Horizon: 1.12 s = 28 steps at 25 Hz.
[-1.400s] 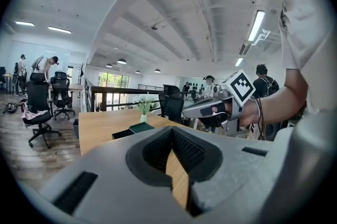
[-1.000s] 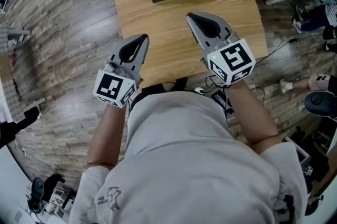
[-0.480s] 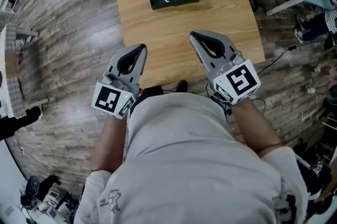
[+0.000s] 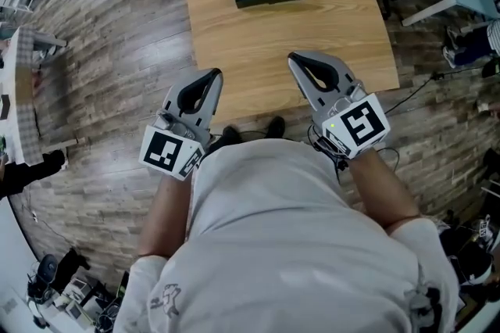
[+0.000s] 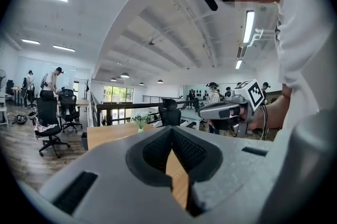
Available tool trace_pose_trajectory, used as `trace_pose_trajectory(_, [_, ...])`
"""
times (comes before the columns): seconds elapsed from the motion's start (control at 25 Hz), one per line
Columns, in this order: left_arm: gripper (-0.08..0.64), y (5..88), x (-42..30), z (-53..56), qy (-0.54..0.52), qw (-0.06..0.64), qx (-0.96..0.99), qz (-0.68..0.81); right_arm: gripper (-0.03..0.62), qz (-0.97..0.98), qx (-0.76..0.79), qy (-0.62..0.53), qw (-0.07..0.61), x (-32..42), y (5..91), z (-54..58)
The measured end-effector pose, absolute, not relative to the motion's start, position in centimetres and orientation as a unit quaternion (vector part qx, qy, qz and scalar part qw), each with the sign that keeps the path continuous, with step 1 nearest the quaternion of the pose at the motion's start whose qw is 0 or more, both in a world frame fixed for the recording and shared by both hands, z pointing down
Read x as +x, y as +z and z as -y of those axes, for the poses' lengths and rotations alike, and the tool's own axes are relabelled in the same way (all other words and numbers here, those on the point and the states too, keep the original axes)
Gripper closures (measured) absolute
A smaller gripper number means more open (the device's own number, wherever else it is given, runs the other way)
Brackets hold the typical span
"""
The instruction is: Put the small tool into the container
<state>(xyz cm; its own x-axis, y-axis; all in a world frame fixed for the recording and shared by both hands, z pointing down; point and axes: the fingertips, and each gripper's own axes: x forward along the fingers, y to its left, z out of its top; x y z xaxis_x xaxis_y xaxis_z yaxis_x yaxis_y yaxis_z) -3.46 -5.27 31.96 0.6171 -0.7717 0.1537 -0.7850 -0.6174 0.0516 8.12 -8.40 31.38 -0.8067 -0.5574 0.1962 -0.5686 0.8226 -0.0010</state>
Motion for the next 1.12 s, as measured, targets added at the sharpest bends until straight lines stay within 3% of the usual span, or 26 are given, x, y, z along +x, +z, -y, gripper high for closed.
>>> trace_pose_trajectory(0.68, [0.555, 31.1, -12.2, -2.9, 0.046, 0.058, 0.927, 0.367, 0.586, 0.925, 0.36, 0.04, 0.116, -0.7, 31.9, -1.4])
trace_pose_trajectory(1.12, [0.555, 30.8, -11.4, -7.2, 0.038, 0.058, 0.935, 0.349, 0.586, 0.922, 0.371, 0.031, 0.108, -0.7, 31.2, -6.7])
